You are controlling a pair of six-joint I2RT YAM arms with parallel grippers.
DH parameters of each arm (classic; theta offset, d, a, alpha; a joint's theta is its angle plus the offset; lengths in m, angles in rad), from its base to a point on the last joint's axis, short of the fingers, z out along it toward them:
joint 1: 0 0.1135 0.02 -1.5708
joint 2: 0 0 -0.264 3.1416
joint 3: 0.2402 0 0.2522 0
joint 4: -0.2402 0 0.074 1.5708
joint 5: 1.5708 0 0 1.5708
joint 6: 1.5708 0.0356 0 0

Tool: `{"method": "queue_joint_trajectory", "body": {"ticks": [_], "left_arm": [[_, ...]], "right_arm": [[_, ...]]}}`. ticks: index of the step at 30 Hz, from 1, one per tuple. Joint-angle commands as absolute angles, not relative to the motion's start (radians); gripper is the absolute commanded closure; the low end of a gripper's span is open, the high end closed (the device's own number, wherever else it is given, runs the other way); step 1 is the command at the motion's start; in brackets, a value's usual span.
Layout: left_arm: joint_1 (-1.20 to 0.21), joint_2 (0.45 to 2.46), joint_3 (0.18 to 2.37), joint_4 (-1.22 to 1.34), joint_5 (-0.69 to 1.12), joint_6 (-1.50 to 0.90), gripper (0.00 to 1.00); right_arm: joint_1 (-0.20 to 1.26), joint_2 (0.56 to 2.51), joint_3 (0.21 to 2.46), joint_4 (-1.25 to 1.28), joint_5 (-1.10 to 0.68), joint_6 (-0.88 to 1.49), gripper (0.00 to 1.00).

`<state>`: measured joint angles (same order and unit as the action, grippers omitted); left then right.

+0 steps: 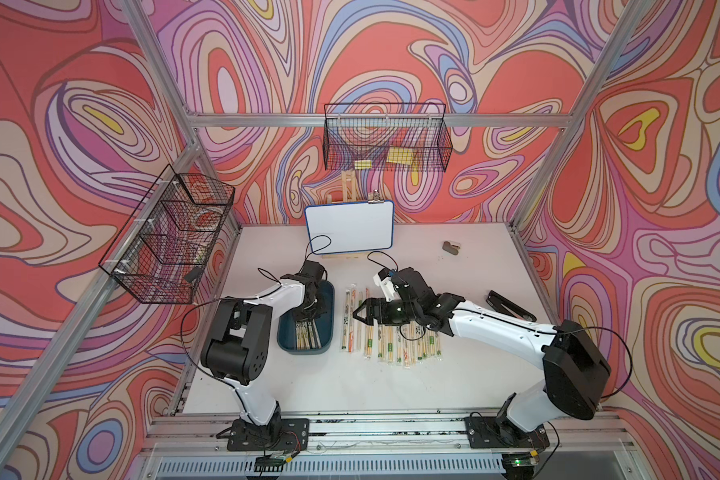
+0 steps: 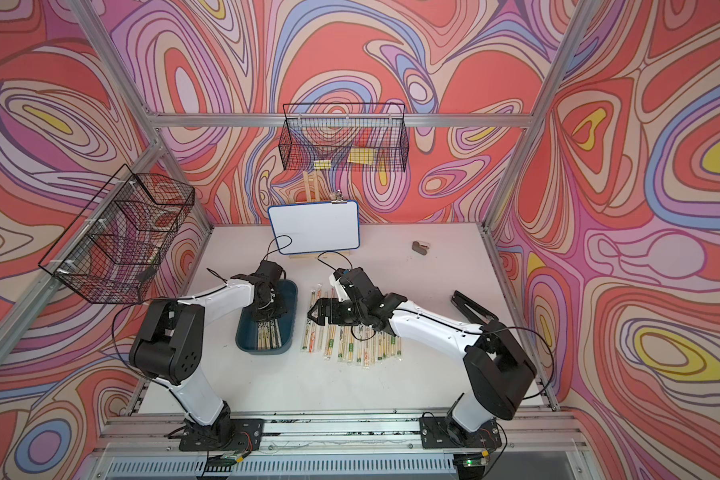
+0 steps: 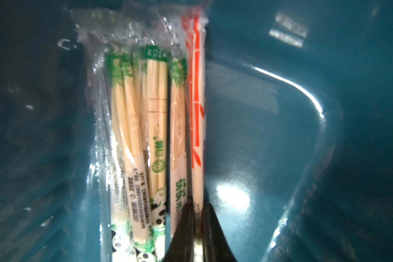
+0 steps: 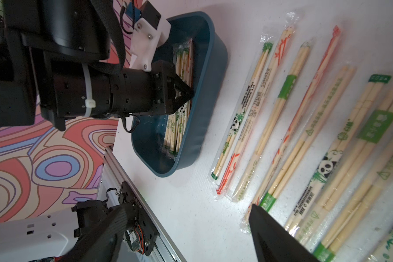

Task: Take the paired disposable chopsticks out of the storage box
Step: Pick up the paired disposable chopsticks from the storage box, then place the paired disposable chopsticks at the center of the board.

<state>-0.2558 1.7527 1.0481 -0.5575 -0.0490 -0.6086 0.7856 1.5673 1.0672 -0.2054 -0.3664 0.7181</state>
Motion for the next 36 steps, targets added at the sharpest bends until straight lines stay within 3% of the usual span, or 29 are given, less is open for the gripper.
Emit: {"method": "queue_joint_trajectory", "body": {"ticks": [1,11,36], "left_arm": [[-0.259,1.756,1.060,-0.574,-0.051,-0.594,0.91],[-0.259,1.689,1.090,-0.621,-0.055,-0.586,0.99],[-0.257,1.527,1.168,-0.734,-0.118,-0.526,1.00]], "right_arm": [[0.782,1.580,1.092,-0.215,-0.371,0.703,0.10],[0.782,1.603,1.099,-0.191,-0.415,0.709,0.10],[0.812,1.659,1.101,-0.122,-0.440,0.745,0.11]]}}
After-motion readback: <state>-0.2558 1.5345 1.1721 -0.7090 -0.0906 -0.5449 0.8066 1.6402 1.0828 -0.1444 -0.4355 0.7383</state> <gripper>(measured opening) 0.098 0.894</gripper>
